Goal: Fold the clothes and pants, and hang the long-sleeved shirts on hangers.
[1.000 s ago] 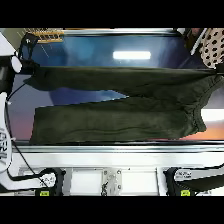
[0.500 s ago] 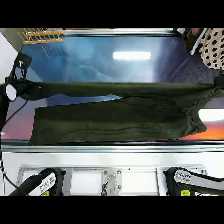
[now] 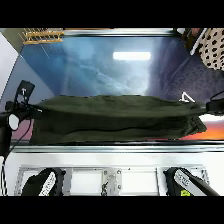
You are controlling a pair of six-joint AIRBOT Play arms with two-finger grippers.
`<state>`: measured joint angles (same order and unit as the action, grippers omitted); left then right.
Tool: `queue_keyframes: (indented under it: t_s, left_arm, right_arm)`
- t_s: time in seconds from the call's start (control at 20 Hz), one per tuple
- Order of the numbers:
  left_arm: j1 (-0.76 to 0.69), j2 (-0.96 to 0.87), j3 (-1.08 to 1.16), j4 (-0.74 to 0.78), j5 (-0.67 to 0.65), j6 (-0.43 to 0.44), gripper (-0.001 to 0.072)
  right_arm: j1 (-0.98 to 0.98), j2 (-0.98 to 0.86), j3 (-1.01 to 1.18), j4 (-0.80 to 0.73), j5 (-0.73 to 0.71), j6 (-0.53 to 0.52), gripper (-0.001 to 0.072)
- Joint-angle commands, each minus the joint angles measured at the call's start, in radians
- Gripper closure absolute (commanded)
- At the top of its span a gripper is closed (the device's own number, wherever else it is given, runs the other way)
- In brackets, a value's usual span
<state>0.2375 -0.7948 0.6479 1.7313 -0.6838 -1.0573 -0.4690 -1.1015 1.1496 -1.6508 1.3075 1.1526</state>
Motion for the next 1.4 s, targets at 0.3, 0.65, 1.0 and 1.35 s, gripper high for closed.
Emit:
queue_keyframes:
  t_s: [0.3,0.65,1.0,1.35]
  left_arm:
    - [0.011,0.253,-0.287,-0.004,-0.047,0.067,0.0700]
    - [0.011,0.159,-0.303,0.005,-0.204,0.179,0.0701]
    - [0.011,0.088,-0.271,0.003,-0.299,0.137,0.0169]
    - [0.011,0.013,0.103,-0.010,-0.403,-0.136,0.0168]
  right_arm:
    - [-0.001,0.071,-0.214,-0.088,0.002,0.000,0.0664]
    - [-0.002,0.070,-0.228,-0.122,0.003,0.000,0.0662]
    - [-0.001,0.071,-0.227,-0.153,0.020,0.009,0.0212]
    - [-0.002,0.166,-0.131,-0.267,-0.144,0.261,0.0178]
